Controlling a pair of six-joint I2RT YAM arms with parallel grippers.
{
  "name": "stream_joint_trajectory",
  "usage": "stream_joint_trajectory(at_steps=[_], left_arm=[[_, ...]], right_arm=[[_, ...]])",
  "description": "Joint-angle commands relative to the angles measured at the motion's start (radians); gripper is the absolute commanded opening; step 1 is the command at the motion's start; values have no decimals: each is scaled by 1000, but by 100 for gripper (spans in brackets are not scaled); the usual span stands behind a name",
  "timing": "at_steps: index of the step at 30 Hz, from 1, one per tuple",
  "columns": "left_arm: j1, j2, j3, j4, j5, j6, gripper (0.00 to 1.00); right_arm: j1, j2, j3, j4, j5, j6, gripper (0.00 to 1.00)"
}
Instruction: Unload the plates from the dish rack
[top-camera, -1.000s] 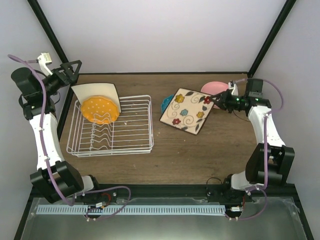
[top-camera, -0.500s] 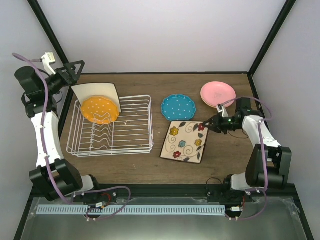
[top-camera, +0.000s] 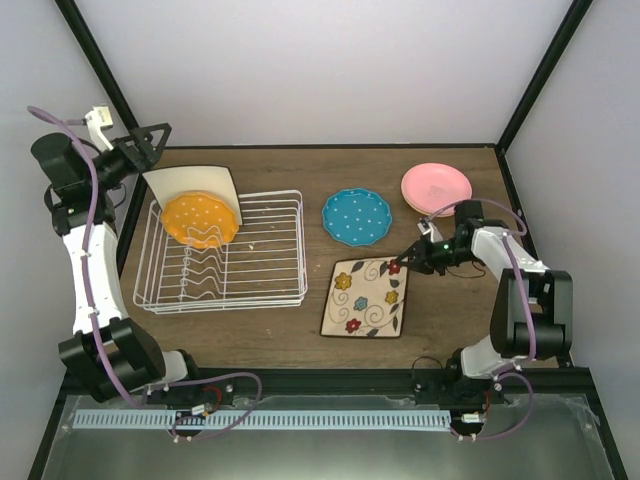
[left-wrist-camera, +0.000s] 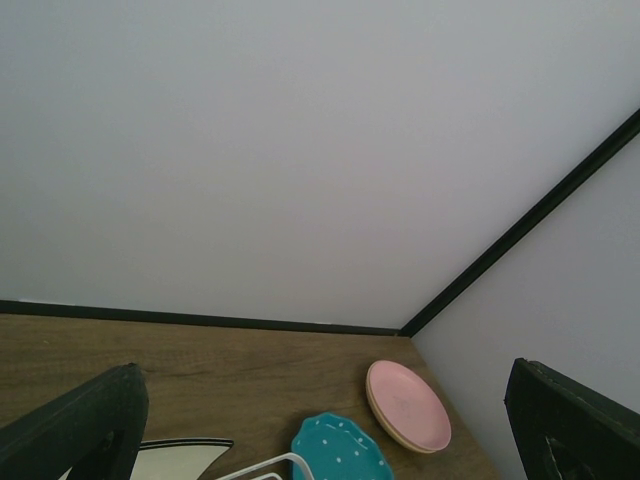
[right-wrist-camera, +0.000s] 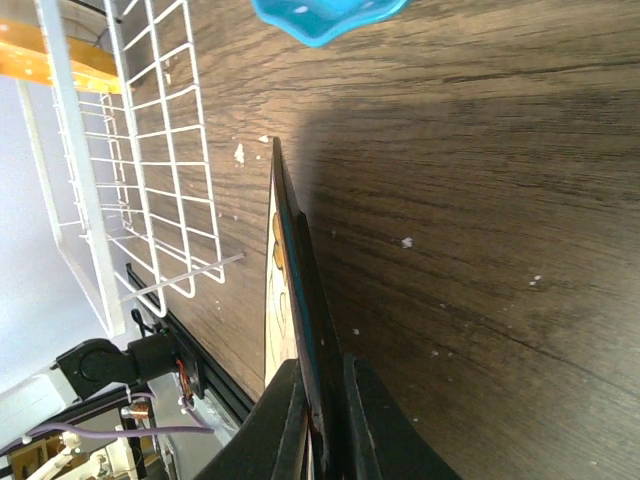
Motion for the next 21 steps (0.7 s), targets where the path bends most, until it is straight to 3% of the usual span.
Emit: stream_joint_trajectory(at_steps=[1, 7, 15, 21], left_arm=[[-5, -9, -3, 4, 12, 16, 100], [-6, -17, -8, 0, 17, 20, 100], [-5, -26, -17, -6, 17, 26, 100], [-5, -28, -19, -7, 19, 25, 100]], right_arm=[[7, 37, 17, 8, -85, 43, 1], [7, 90, 21, 44, -48, 63, 4], [7, 152, 32, 43, 19, 39, 22], [7, 181, 28, 44, 42, 20, 29]])
